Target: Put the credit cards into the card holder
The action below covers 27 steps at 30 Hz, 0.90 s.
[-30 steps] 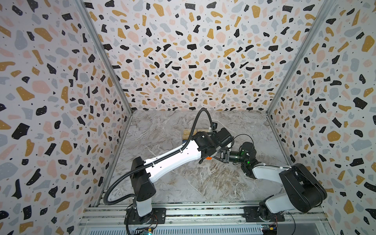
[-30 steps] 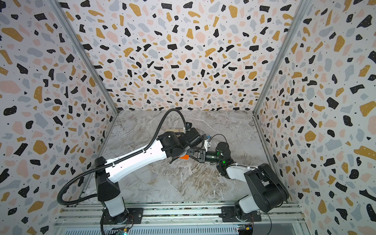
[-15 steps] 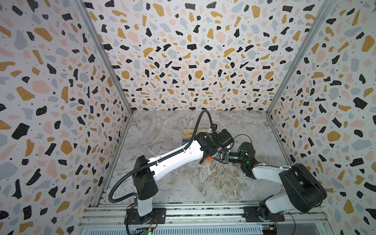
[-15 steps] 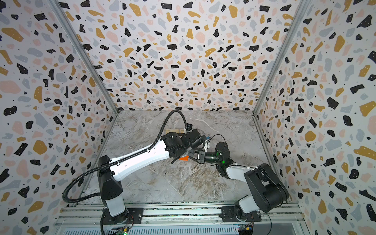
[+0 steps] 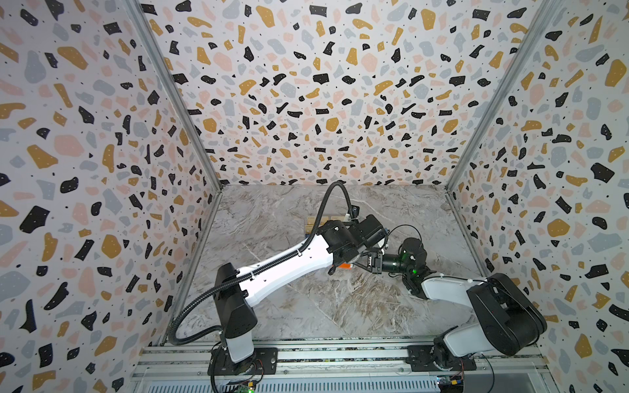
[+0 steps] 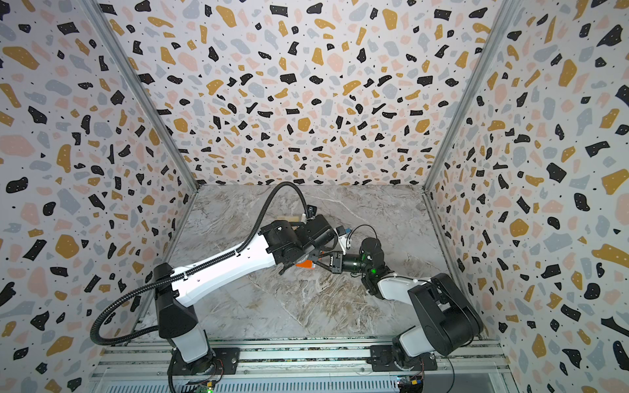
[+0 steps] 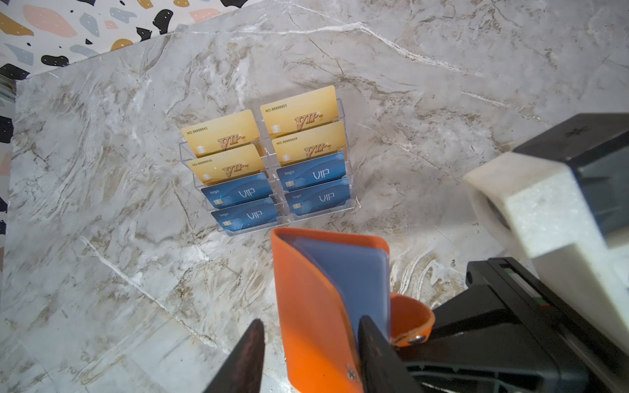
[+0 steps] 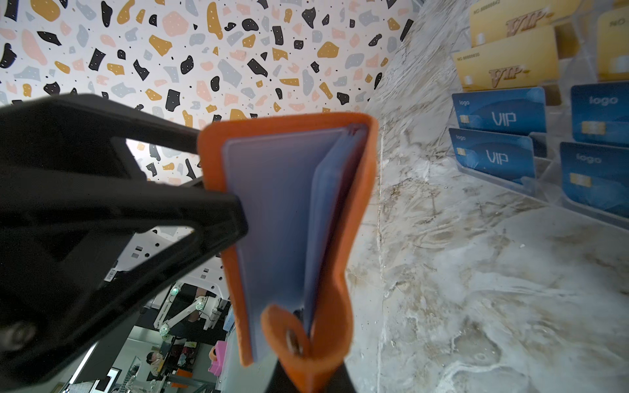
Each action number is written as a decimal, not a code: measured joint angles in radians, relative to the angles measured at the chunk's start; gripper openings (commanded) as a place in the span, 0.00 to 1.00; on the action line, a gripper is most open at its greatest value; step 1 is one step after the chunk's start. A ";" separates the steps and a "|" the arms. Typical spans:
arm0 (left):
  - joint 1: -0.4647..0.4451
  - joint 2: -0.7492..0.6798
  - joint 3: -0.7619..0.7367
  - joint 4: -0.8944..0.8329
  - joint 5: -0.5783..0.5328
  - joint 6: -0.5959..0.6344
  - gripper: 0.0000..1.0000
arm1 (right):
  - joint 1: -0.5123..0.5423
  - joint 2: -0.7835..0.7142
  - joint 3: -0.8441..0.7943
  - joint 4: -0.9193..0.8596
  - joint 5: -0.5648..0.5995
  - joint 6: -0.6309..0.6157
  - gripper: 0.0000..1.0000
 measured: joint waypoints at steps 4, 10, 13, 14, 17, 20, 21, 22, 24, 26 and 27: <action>0.005 -0.039 -0.037 -0.013 0.000 0.003 0.38 | 0.000 0.000 0.000 -0.025 0.001 -0.014 0.00; 0.021 -0.086 -0.099 0.000 0.019 0.018 0.39 | 0.000 0.000 0.005 -0.065 0.001 -0.035 0.00; 0.034 -0.110 -0.138 0.027 0.045 0.029 0.34 | 0.000 0.000 0.016 -0.080 0.002 -0.044 0.00; 0.040 -0.116 -0.150 0.036 0.055 0.033 0.32 | 0.000 0.000 0.018 -0.084 0.002 -0.049 0.00; 0.056 -0.134 -0.186 0.066 0.096 0.047 0.28 | 0.000 0.000 0.019 -0.103 0.003 -0.057 0.00; 0.082 -0.162 -0.239 0.104 0.148 0.055 0.29 | 0.000 0.000 0.019 -0.110 0.004 -0.060 0.00; 0.093 -0.177 -0.261 0.122 0.167 0.056 0.29 | 0.000 0.000 0.019 -0.110 0.004 -0.061 0.00; 0.105 -0.194 -0.283 0.142 0.186 0.056 0.30 | 0.000 0.000 0.019 -0.110 0.004 -0.062 0.00; 0.133 -0.241 -0.341 0.192 0.232 0.056 0.30 | 0.000 0.000 0.019 -0.110 0.004 -0.064 0.00; 0.164 -0.291 -0.398 0.246 0.284 0.056 0.29 | 0.000 0.000 0.019 -0.110 0.003 -0.066 0.00; 0.177 -0.314 -0.427 0.275 0.310 0.055 0.26 | 0.000 0.000 0.019 -0.110 0.003 -0.068 0.00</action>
